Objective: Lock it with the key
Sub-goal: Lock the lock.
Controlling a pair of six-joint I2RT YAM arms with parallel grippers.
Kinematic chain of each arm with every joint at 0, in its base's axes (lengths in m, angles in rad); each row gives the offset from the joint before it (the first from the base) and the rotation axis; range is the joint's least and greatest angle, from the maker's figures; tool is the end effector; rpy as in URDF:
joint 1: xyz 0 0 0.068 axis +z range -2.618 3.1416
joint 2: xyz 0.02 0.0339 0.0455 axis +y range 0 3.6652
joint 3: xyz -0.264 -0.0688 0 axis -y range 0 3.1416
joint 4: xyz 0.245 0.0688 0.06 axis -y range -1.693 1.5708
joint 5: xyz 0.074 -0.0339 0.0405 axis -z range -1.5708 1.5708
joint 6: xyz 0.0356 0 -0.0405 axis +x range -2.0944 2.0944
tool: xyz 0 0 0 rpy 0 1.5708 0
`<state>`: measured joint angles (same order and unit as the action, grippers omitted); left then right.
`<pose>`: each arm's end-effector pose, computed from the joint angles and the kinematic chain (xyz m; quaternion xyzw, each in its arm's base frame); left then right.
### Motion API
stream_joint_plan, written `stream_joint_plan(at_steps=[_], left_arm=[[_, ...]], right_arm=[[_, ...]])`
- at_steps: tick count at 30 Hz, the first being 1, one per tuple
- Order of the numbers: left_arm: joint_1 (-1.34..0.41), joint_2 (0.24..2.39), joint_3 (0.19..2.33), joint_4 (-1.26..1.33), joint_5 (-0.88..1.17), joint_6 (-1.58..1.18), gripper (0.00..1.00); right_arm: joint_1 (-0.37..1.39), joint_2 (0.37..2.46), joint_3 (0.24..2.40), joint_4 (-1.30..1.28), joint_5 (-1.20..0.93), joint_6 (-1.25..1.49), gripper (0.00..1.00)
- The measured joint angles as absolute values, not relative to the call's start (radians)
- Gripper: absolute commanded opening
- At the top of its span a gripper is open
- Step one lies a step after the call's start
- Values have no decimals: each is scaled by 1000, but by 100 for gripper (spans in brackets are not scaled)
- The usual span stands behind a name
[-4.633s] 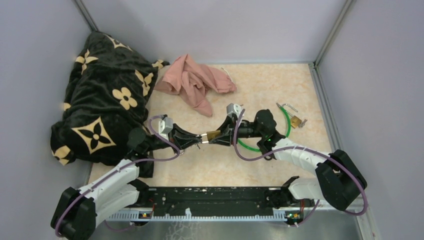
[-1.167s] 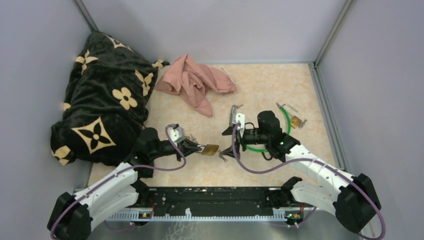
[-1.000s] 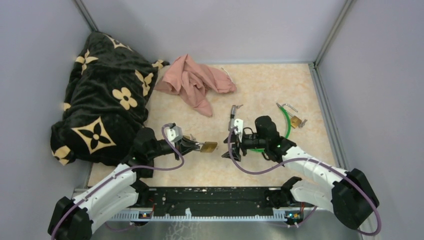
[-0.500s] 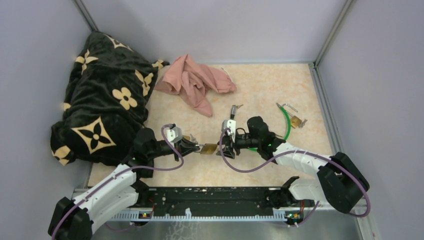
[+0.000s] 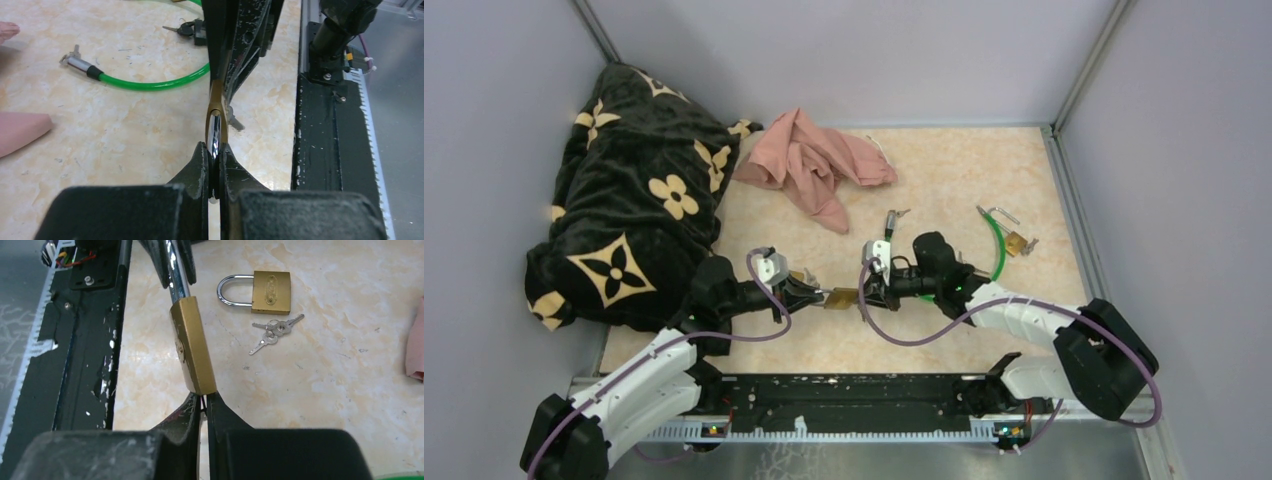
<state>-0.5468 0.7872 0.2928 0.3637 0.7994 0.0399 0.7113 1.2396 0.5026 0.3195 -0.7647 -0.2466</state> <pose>0.1369 -0.1132 0.2242 0.4459 0.5887 -0.4355 0.5147 0.1710 0.1799 0.2025 -0.5390 0.5965 0.4208 0.4202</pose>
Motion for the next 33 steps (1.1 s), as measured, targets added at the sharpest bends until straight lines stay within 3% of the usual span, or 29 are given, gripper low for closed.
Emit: stream_joint_plan(at_steps=[11,21,33], left_arm=[[-506,762,311,287,805,98,0],[-339,710,385,151,786,160,0],[-365,923,344,154,781,-293,0]], right_arm=[[718,1228,529,246,-740,-314,0],[616,1221,539,116,-605,-345,0],[643,1113,615,-20,-526,-140,0]])
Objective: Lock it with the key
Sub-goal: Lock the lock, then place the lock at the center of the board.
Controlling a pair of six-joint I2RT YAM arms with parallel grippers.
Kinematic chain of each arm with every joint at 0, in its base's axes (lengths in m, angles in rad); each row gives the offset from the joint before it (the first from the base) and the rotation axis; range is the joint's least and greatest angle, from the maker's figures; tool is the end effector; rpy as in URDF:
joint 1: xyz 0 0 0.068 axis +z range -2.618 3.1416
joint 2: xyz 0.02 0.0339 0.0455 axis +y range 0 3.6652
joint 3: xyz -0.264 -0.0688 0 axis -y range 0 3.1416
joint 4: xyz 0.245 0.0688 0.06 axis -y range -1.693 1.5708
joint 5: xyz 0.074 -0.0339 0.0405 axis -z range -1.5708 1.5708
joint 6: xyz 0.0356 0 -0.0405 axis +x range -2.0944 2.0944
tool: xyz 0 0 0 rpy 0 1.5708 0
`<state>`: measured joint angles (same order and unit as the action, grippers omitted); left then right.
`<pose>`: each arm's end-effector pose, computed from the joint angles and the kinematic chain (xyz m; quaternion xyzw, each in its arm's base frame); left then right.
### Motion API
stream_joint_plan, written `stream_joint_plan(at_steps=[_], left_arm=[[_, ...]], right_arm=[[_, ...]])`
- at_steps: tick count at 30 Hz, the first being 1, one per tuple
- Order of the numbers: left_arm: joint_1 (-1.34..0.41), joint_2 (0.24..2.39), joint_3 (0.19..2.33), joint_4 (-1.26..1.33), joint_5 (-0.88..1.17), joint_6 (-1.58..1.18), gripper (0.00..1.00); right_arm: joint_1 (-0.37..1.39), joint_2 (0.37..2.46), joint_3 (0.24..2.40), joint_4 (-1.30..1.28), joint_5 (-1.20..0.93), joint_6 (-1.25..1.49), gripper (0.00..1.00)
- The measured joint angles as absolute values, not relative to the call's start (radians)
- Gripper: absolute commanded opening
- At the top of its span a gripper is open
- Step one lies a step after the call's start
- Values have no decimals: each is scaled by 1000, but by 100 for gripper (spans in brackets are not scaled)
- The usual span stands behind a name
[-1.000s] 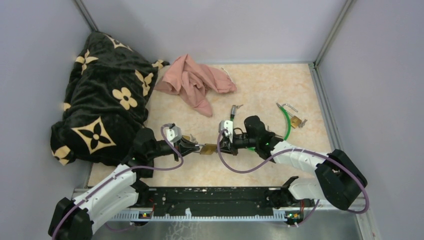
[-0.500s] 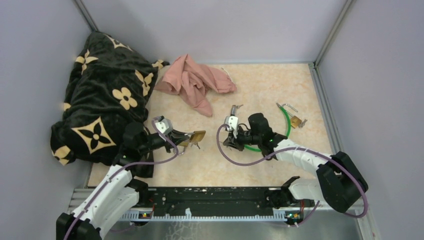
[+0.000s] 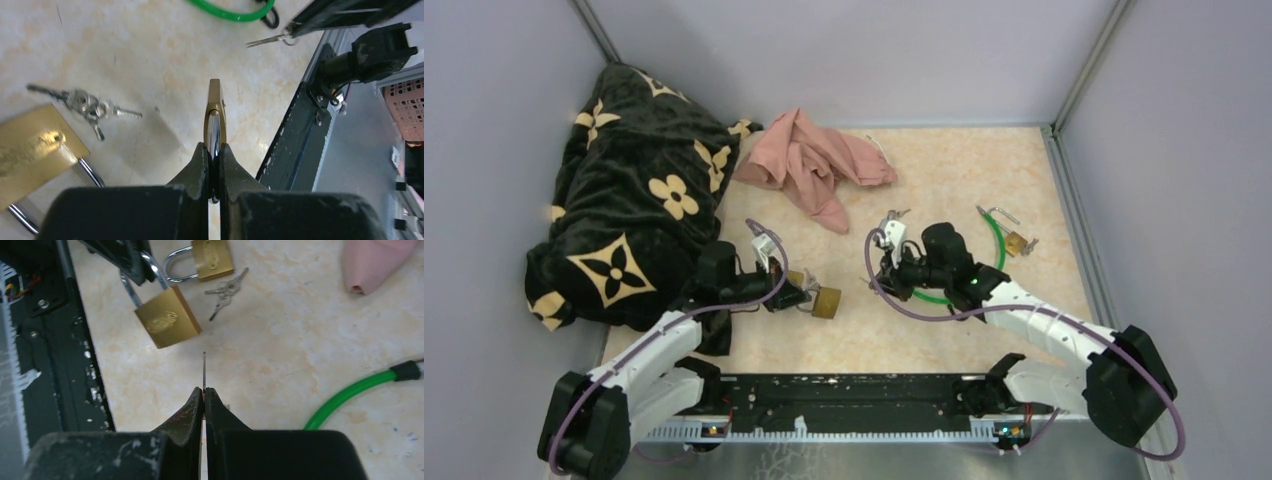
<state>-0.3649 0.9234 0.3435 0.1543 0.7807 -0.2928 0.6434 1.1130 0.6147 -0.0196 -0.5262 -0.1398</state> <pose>0.1676 -0.0909 0.1990 0.2340 0.7693 -0.4645 0.3709 0.1799 0.1572 0.2341 -0.4394 0.7218 0.3386 0.4139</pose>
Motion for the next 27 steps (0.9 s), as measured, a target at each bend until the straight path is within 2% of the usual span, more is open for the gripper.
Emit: stream_joint_plan(at_steps=[6,10,11,14,21,22,23,27], left_arm=[[-414,1022,367,-60,748,-261,0],[-485,1044,366,-101,751,-273,0],[-507,1047,365,-101,745,-278,5],[-539,1049,354,-94,710,-299,40],[-541,1025,311,-83,549,-341,73],[-541,1012,310,-82,535,-342,89],[-541,1001,310,-81,521,-344,97],[-541,934,311,-77,460,-352,98]], right_arm=[[786,1085,617,-104,-492,-24,0],[830,1085,616,-120,-479,51,0],[842,1087,616,-115,-478,67,0],[876,1113,616,-94,-479,104,0],[896,1193,604,-68,-477,167,0],[896,1200,603,-68,-477,171,0],[897,1208,603,-66,-477,176,0],[903,1248,603,-38,-479,190,0]])
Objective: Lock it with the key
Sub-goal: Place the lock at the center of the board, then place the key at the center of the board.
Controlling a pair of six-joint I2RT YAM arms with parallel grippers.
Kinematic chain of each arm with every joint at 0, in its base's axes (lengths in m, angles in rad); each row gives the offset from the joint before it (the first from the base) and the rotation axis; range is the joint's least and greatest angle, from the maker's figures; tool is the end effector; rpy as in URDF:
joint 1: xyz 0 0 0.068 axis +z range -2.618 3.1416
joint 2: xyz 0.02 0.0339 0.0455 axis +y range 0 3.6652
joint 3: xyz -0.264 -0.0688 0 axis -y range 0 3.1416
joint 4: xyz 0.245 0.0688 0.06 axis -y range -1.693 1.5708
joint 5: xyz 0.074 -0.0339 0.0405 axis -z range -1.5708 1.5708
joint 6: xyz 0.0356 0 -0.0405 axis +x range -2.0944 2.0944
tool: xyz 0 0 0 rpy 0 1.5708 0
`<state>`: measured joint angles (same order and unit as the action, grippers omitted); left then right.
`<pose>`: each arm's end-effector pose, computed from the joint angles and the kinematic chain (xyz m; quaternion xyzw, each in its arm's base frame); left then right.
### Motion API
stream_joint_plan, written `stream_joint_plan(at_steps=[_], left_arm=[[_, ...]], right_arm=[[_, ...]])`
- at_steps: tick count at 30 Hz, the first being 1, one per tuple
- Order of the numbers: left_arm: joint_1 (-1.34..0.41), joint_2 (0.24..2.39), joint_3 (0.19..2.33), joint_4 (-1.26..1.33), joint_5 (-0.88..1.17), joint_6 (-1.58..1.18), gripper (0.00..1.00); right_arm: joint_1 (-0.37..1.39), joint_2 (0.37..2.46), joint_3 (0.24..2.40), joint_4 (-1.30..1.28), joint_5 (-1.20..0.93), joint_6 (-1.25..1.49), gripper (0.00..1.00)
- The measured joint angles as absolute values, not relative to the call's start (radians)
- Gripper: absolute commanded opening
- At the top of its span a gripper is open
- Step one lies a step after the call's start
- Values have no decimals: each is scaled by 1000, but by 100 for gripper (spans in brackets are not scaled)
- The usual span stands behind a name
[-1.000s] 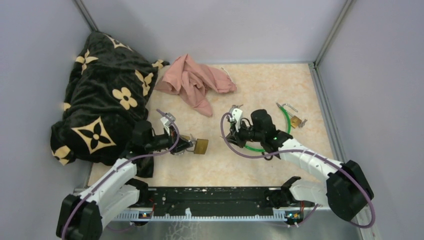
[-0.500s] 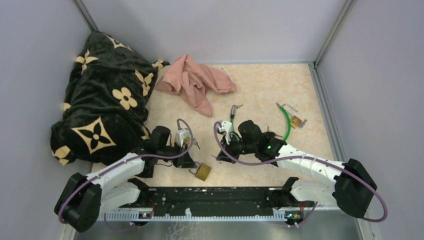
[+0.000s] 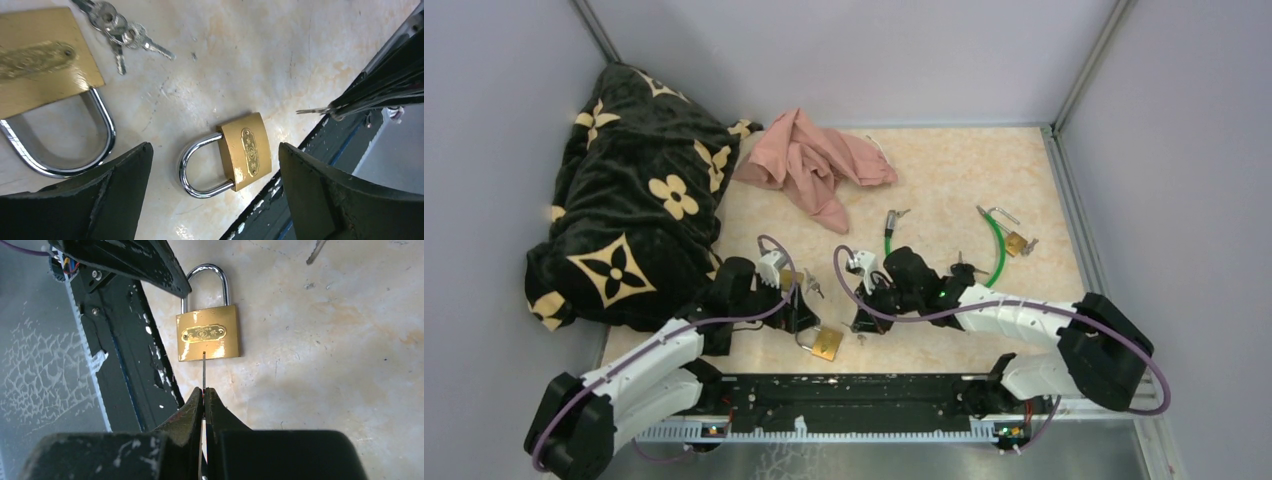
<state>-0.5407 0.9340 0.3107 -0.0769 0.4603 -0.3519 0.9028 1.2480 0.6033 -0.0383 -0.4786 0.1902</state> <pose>0.1444 -0.1052 0.1632 0.1790 0.8698 -0.3638 0.2811 0.1420 0.2065 0.1979 -0.4014 0.7867 0.3997 0.2452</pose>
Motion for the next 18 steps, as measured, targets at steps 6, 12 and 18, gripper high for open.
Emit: stream_joint_plan(at_steps=[6,12,18], left_arm=[[-501,807,311,-64,354,-368,98],[-393,691,285,39,290,-409,98],[-355,630,252,87,262,-445,98]], right_arm=[[916,1343,603,-1,-492,218,0],[916,1438,603,81,-498,277,0],[916,1520,606,126,-458,292,4]])
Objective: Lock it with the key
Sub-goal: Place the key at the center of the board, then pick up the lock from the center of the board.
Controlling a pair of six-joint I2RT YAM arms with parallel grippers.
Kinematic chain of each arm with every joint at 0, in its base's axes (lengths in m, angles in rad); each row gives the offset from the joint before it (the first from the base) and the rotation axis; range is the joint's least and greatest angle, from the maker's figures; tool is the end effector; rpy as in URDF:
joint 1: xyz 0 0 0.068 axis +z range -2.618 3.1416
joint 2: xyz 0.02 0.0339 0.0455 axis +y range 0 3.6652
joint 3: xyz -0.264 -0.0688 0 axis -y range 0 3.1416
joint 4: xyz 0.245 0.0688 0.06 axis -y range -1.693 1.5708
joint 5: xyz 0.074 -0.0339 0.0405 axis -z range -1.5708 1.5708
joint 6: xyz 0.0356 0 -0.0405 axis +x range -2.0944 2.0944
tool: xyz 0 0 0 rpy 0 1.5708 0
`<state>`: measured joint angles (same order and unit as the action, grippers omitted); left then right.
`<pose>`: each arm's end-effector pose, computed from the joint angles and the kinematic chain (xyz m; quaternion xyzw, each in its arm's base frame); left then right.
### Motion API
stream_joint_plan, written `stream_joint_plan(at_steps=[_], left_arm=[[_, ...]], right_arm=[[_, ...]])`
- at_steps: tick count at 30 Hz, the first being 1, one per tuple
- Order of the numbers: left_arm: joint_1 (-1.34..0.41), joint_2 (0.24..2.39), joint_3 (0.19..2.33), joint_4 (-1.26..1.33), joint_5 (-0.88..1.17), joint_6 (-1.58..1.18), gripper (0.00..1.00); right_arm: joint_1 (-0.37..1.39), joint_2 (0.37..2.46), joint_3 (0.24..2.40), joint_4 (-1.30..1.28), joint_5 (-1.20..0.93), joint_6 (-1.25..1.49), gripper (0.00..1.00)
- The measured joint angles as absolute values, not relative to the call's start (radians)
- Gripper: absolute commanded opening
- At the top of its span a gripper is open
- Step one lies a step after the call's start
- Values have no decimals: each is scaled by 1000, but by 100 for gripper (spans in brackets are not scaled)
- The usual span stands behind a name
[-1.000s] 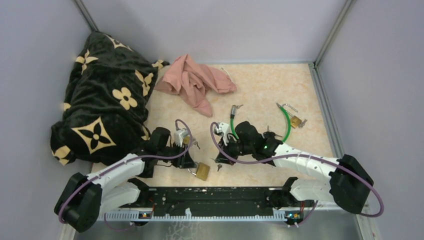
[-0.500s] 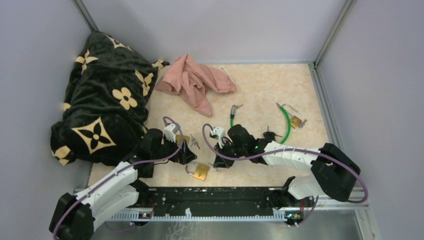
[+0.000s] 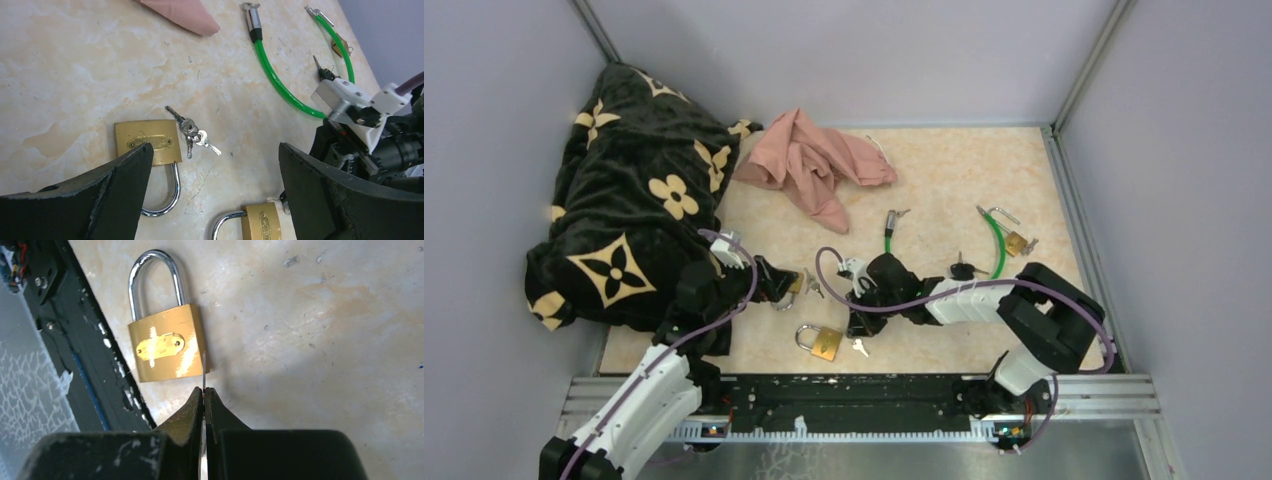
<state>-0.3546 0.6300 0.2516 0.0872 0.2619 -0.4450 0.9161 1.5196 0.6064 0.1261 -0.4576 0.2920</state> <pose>0.1472 -0.0643 0.2032 0.0419 0.7981 -0.3269 0.5045 0.1571 0.2305 0.1449 -0.3588 0.8301 0.3838 0.1871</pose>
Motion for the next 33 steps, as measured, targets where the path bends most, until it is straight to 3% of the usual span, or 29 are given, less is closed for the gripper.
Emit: stream_joint_plan(at_steps=[7,14,15,16,17,26,29,33], left_arm=[[-344,596,243,126,244,-462,99],[-340,583,221,166,228,-468,98],[-338,577,218,167,226,-471,98],[-336,572,214,173,224,-474,98],[-334,566,211,177,223,-477,99],[-303,510,171,253,229,-536,99],[-301,501,164,272,237,-554,99],[-300,492,163,286,244,-562,99]], right_arm=[[916,1576,699,30,-389,261,41],[878,1550,868,-203,-264,202,58],[857,1533,885,-243,-228,201,69],[828,1513,900,-285,-185,202,94],[790,1491,914,-331,-139,200,98],[379,1390,936,-590,119,191,98],[320,1407,936,-647,134,175,98],[304,1452,936,-695,139,156,90]])
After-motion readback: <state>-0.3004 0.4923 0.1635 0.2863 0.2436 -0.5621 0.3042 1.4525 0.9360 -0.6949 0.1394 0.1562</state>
